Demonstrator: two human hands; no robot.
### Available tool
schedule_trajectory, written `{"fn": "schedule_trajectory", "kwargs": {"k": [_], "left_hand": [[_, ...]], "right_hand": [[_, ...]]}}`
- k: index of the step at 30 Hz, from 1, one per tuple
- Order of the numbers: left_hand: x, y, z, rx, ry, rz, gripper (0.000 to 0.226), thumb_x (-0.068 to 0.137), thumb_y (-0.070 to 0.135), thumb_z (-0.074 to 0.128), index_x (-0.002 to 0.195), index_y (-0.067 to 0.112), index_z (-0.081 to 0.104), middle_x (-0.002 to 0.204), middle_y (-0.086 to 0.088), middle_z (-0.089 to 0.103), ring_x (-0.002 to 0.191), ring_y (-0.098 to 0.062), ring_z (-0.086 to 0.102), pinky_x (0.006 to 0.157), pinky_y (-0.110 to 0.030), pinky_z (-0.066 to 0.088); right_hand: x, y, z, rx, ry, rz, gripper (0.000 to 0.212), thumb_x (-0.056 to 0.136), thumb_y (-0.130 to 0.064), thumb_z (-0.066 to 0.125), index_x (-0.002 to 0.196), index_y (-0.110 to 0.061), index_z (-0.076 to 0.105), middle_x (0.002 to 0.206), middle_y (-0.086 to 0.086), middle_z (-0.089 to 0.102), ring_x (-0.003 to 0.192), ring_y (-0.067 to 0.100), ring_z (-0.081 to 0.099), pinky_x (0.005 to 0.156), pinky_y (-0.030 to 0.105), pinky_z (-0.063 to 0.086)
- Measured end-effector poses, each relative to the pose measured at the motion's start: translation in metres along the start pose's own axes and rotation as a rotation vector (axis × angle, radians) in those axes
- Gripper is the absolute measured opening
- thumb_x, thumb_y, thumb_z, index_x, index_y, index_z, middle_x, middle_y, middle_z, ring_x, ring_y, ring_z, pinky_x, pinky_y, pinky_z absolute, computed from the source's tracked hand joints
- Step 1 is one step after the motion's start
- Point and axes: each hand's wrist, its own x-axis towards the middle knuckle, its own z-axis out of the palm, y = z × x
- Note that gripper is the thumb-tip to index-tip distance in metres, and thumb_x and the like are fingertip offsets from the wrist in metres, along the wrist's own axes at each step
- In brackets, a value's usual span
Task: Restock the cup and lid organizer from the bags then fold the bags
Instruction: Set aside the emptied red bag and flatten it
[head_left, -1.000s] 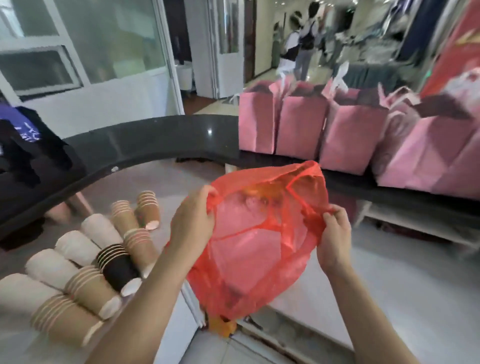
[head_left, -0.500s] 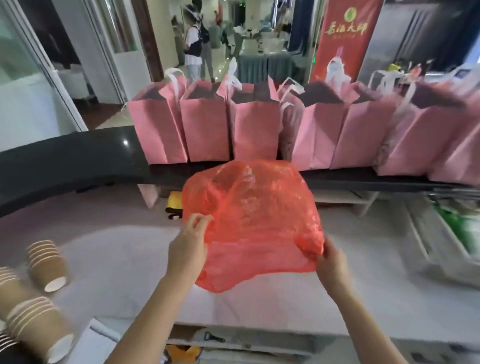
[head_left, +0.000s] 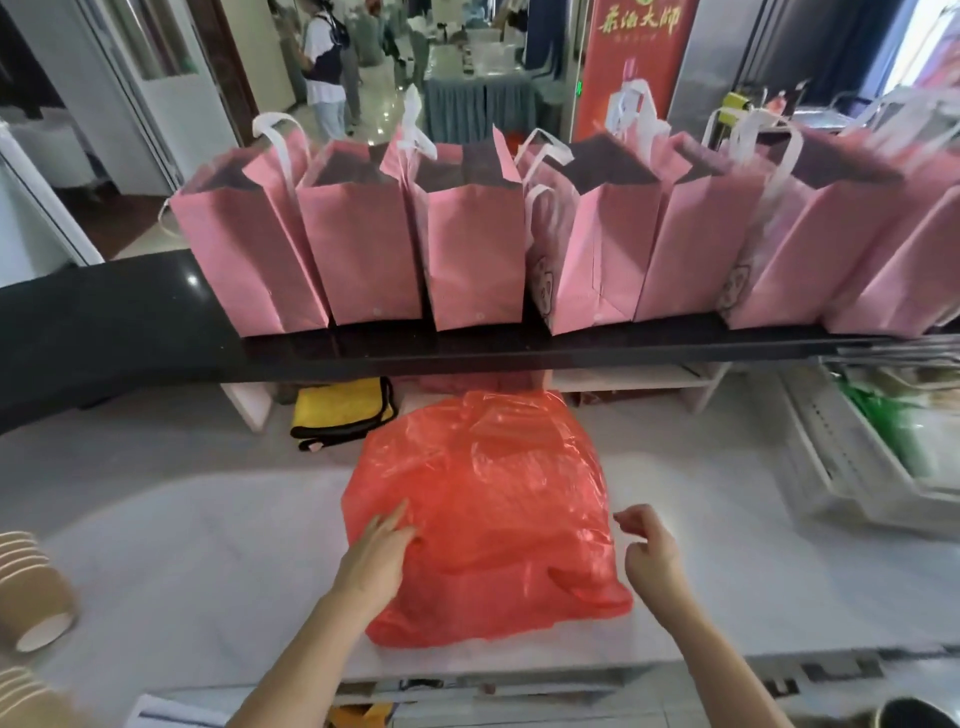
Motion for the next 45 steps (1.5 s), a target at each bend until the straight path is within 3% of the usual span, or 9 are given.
{"fn": "schedule_trajectory", "kwargs": {"k": [6, 10, 13, 19, 28, 35, 39, 42, 45], "left_hand": [[0.026, -0.023, 0.002, -0.017, -0.012, 0.063, 0.067, 0.092, -0.007, 0.049, 0.135, 0.043, 0.061, 0.172, 0.008, 0.007, 0.158, -0.023, 0.010, 0.123, -0.044, 0.030], [0.039, -0.032, 0.008, 0.014, 0.022, 0.074, 0.061, 0.096, 0.002, 0.054, 0.138, 0.047, 0.057, 0.171, 0.010, 0.008, 0.158, -0.022, 0.011, 0.122, -0.042, 0.032], [0.042, -0.036, 0.006, 0.028, 0.022, 0.074, 0.064, 0.097, 0.003, 0.046, 0.144, 0.045, 0.052, 0.172, 0.006, 0.005, 0.159, -0.024, 0.008, 0.125, -0.042, 0.026], [0.044, -0.052, 0.005, 0.096, -0.131, -0.011, 0.072, 0.097, 0.006, 0.038, 0.160, 0.037, 0.026, 0.173, 0.000, 0.001, 0.159, -0.027, 0.000, 0.127, -0.047, 0.013], [0.062, -0.060, 0.005, 0.055, -0.299, -0.091, 0.055, 0.098, 0.062, 0.032, 0.134, 0.030, 0.059, 0.172, -0.011, 0.005, 0.159, -0.030, -0.002, 0.126, -0.052, 0.006], [0.063, -0.074, 0.013, 0.152, -0.308, -0.109, 0.061, 0.100, 0.039, 0.051, 0.156, 0.023, 0.034, 0.172, -0.009, 0.004, 0.158, -0.032, 0.007, 0.127, -0.051, 0.014], [0.066, -0.063, 0.009, 0.092, -0.158, -0.114, 0.031, 0.096, 0.034, 0.060, 0.125, 0.027, 0.055, 0.164, -0.003, 0.028, 0.151, -0.028, 0.026, 0.120, -0.047, 0.028], [0.065, -0.044, 0.001, 0.023, -0.011, -0.108, 0.022, 0.096, 0.033, 0.060, 0.117, 0.029, 0.054, 0.138, 0.007, 0.047, 0.133, -0.022, 0.046, 0.105, -0.039, 0.041], [0.061, -0.021, -0.006, -0.054, 0.138, -0.129, 0.022, 0.097, 0.030, 0.059, 0.119, 0.030, 0.054, 0.129, 0.010, 0.053, 0.119, -0.018, 0.056, 0.091, -0.036, 0.046]], "right_hand": [[0.009, -0.043, 0.003, 0.085, 0.116, -0.096, 0.045, 0.092, 0.006, 0.045, 0.100, -0.033, 0.064, 0.107, -0.014, 0.070, 0.096, 0.002, 0.065, 0.075, 0.024, 0.049], [0.016, -0.066, 0.032, -0.022, 0.090, -0.346, 0.018, 0.102, -0.021, 0.060, 0.117, -0.030, 0.065, 0.118, -0.016, 0.065, 0.110, 0.001, 0.058, 0.093, 0.028, 0.046], [0.025, -0.061, 0.056, -0.201, -0.006, -0.446, 0.031, 0.099, -0.036, 0.066, 0.129, -0.029, 0.063, 0.135, -0.013, 0.059, 0.128, 0.006, 0.053, 0.106, 0.029, 0.043], [0.036, -0.023, 0.087, -0.570, -0.376, -0.119, 0.081, 0.091, -0.054, 0.070, 0.160, -0.035, 0.032, 0.168, 0.009, 0.029, 0.154, 0.026, 0.030, 0.124, 0.037, 0.027], [0.041, -0.013, 0.108, -0.688, -0.446, -0.021, 0.092, 0.089, -0.054, 0.070, 0.164, -0.032, 0.021, 0.171, 0.012, 0.017, 0.158, 0.028, 0.020, 0.126, 0.035, 0.023], [0.047, -0.001, 0.112, -0.760, -0.492, -0.002, 0.098, 0.086, -0.062, 0.067, 0.165, -0.036, 0.014, 0.174, 0.009, 0.000, 0.161, 0.029, 0.005, 0.129, 0.041, 0.014], [0.054, -0.003, 0.111, -0.706, -0.480, -0.015, 0.088, 0.087, -0.063, 0.059, 0.163, -0.033, 0.026, 0.171, 0.011, 0.018, 0.158, 0.032, 0.018, 0.127, 0.042, 0.022], [0.060, -0.009, 0.113, -0.598, -0.310, -0.141, 0.067, 0.083, -0.060, 0.040, 0.138, -0.028, 0.060, 0.135, 0.000, 0.060, 0.129, 0.029, 0.057, 0.105, 0.041, 0.048], [0.059, -0.028, 0.109, -0.509, -0.207, -0.328, 0.036, 0.092, -0.047, 0.055, 0.119, -0.028, 0.070, 0.116, -0.008, 0.066, 0.111, 0.024, 0.064, 0.092, 0.044, 0.054]]}}
